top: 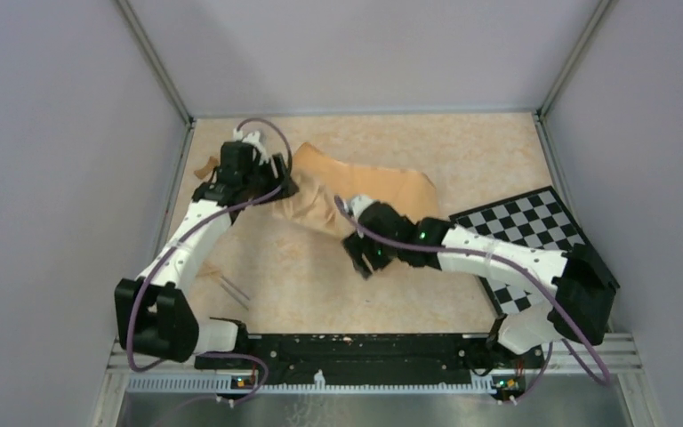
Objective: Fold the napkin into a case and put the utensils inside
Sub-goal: Pick up the crumpled napkin from the center of the board.
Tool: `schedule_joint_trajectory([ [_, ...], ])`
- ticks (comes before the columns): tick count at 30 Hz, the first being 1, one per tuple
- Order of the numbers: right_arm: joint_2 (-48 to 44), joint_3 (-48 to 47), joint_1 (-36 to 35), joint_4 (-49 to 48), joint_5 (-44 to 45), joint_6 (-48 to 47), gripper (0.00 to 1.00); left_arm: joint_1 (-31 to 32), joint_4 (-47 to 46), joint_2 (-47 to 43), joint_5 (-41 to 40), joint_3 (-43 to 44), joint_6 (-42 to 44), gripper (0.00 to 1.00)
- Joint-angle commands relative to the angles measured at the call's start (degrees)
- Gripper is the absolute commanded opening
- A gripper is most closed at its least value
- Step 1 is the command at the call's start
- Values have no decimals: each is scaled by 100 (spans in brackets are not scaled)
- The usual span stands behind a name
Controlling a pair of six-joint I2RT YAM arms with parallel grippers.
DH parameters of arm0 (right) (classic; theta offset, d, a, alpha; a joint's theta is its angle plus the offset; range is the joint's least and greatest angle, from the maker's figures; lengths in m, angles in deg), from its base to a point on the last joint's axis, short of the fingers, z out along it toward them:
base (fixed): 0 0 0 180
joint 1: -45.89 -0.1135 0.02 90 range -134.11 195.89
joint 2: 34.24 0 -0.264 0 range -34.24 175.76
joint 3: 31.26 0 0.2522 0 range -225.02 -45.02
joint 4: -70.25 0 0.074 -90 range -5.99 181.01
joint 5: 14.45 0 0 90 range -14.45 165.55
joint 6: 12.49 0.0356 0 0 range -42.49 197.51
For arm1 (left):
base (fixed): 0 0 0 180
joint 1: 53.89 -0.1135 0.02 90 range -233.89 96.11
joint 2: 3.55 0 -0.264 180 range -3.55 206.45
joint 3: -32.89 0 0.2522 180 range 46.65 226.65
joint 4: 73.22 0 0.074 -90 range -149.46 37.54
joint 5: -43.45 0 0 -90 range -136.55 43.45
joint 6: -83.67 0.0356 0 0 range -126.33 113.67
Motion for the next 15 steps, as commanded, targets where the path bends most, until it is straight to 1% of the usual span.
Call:
schedule_joint_trajectory([
  [1, -709, 2143, -283, -1371, -3030, 1579, 76, -679, 373, -1021, 449, -1859, -357, 77],
  [2, -922, 2326, -224, -1488, -2937, 1798, 79, -802, 390, -1332, 453, -2120, -308, 82],
  [3, -1172, 2359, -116, -1355, -2722, 1881, 82, -836, 429, -1642, 423, -2292, -295, 85],
  [6, -1680, 2416, 461, -1152, -2467, 1919, 89, -830, 265, -2318, 895, -2597, -233, 87],
  [7, -1773, 2483, 719, -1201, -2397, 1997, 90, -829, 126, -2435, 1092, -2680, -265, 87],
  [8, -1778, 2516, 1027, -1169, -2322, 2116, 90, -817, 77, -2456, 1184, -2706, -300, 91],
  [9, -1725, 2532, 1343, -1139, -2350, 2183, 89, -794, 90, -2407, 1201, -2688, -334, 94],
  [11, -1433, 2428, 1845, -1000, -2391, 2219, 86, -666, 109, -2122, 1122, -2564, -342, 95],
  [12, -1282, 2320, 2020, -896, -2230, 2194, 83, -552, 125, -1947, 969, -2445, -349, 94],
  [13, -1117, 2167, 2094, -696, -1884, 2162, 82, -416, 166, -1725, 741, -2288, -370, 94],
  [15, -796, 1793, 2147, -96, -816, 2174, 80, -166, 260, -1173, 344, -1794, -333, 91],
])
